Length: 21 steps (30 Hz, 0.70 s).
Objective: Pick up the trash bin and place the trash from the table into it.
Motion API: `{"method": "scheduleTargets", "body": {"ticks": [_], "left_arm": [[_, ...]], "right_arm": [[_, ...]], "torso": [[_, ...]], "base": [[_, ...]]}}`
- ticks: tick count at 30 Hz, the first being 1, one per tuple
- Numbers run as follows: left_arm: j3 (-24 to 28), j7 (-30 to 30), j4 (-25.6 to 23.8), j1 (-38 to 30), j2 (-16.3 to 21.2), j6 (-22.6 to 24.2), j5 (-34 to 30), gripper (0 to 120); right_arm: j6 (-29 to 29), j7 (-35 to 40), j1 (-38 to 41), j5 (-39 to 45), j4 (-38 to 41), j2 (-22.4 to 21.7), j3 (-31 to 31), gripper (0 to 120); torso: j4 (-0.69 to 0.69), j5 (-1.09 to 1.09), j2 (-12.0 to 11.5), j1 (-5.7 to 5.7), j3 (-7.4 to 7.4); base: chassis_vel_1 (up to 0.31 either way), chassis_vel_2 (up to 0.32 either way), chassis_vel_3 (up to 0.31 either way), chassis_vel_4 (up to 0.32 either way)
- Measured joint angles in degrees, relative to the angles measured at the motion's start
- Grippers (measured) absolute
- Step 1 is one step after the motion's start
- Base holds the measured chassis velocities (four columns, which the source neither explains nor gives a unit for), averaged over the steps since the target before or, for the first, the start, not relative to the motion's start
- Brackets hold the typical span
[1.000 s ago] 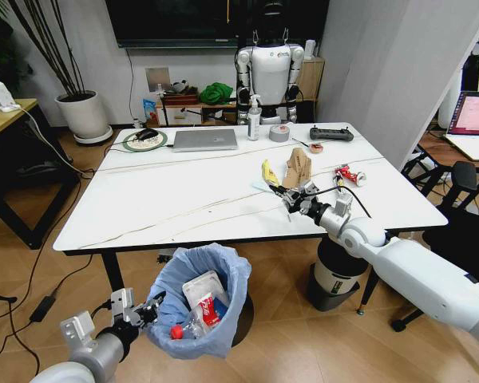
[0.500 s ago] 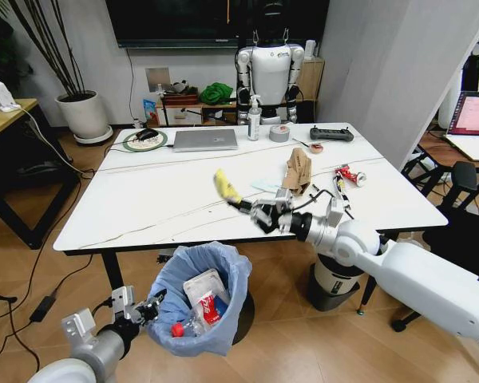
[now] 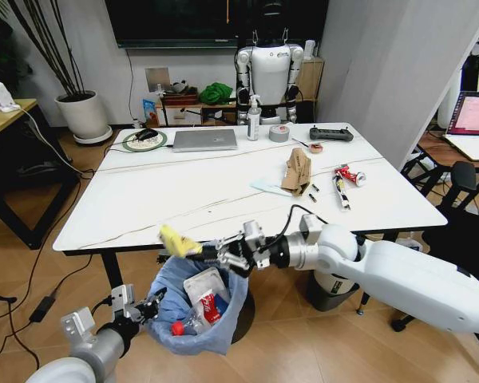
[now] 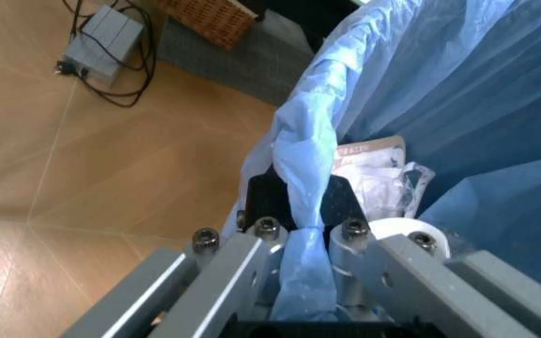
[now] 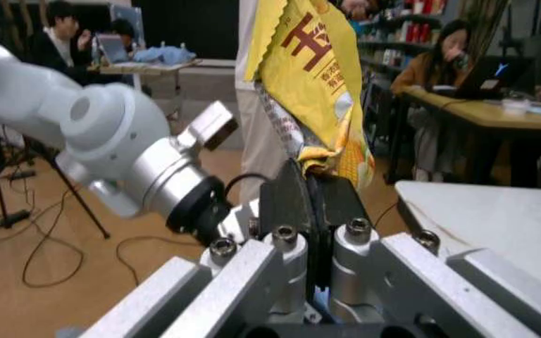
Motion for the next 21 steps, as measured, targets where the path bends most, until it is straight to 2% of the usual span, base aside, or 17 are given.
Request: {"method": "scheduleTargets", "body": {"ticks": [12,21], "left_arm": [[0.3,0.0,0.1,-0.1,0.0,0.0,0.0,0],[0.2,-0.1,0.2,-0.3,0.3,0.0,-0.4,0]], "right_arm": [[0.2,-1.6,0.6,-2.7,-6.5,0.9,0.1,0],[1.0,-2.4,-0.3,-4.4,-8.0,0.7,0.9,0]], "torso": [[0.00,0.00,0.0,0.00,0.00],[-0.01,0.01,0.0,0.00,0.00]], "base": [[0.000,0.000,0.000,0.000],[0.000,0.000,0.000,0.000]]}}
